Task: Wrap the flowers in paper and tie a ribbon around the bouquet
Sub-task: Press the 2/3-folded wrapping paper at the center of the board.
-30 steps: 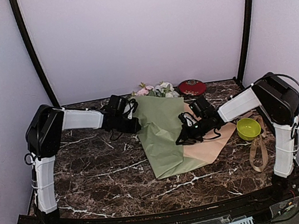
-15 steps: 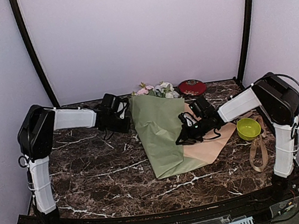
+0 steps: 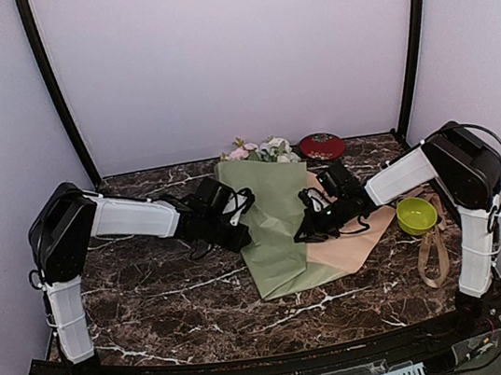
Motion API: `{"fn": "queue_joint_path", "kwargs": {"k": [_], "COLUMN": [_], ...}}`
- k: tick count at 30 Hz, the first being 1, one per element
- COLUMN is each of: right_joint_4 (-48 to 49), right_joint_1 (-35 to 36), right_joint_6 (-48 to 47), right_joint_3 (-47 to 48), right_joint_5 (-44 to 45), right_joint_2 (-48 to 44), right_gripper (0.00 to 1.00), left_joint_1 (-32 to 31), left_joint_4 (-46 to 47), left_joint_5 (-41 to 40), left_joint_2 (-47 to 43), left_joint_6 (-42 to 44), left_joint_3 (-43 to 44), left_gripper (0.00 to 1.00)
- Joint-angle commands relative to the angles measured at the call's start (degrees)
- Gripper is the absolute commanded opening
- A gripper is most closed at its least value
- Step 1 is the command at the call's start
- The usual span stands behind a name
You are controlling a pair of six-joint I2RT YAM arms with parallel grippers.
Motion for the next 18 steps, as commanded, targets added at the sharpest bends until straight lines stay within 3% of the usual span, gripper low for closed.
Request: {"fn": "queue_joint_path", "kwargs": {"k": [1, 7, 11, 18], "right_joint_4": [0.4, 0.6, 0.6, 0.3], "right_joint_1": [0.8, 0.8, 1.1, 2.0], "right_joint_6": [0.0, -0.1, -0.1, 0.2], "right_joint_3": [-2.3, -3.5, -3.3, -2.5], "right_joint_5": [2.0, 2.9, 2.9, 3.0], "right_joint_2": [0.6, -0.6, -0.7, -0.5], "right_gripper": [0.00, 0.00, 0.00, 0.00], "left_joint_1": [0.1, 0.0, -0.4, -9.0], "left_joint_4": [-3.5, -2.1, -3.6, -3.6], "left_joint_5": [-3.5, -5.6, -6.8, -11.6], "left_joint_2": [-1.7, -6.5, -9.3, -10.8], "left_joint_6": [1.1, 1.1, 2.3, 7.2], "left_joint_3": [-4.5, -11.5, -11.1, -6.9], "left_gripper": [0.09, 0.09, 0.10, 0.10]}}
